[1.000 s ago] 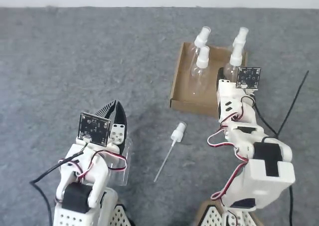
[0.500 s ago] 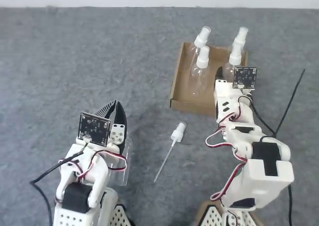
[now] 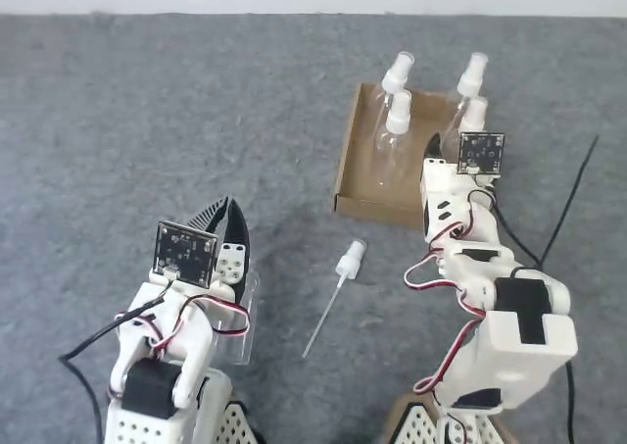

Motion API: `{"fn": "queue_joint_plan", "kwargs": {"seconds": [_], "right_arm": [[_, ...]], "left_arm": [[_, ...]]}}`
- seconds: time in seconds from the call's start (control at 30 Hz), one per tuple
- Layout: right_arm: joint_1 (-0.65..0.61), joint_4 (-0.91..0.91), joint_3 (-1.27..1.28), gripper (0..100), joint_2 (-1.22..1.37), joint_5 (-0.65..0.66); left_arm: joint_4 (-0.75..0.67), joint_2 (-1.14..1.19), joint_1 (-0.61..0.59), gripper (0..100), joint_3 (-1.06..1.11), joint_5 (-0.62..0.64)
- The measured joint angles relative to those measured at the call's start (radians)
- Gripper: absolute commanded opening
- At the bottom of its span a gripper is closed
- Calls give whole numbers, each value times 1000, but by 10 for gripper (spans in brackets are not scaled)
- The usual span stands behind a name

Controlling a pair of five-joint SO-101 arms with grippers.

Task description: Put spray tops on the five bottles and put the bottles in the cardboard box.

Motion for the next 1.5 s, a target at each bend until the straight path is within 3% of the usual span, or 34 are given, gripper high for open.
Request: {"fn": "queue_joint_plan", "kwargs": {"seconds": [0.13, 0.73, 1.0, 1.27, 1.5], "right_arm": [[-6, 37, 0, 284, -32, 0], [-28, 577, -20, 282, -582, 0], [-52, 1007, -140, 282, -835, 0], [-215, 1505, -146, 281, -1042, 0], [-226, 1901, -146, 284, -1198, 0]], "left_arm": [[0, 0, 0, 10, 0, 0], [0, 0, 0, 10, 0, 0], [0, 0, 0, 11, 0, 0], [31, 11, -68, 27, -66, -2], [192, 394, -130, 179, -377, -114]]}}
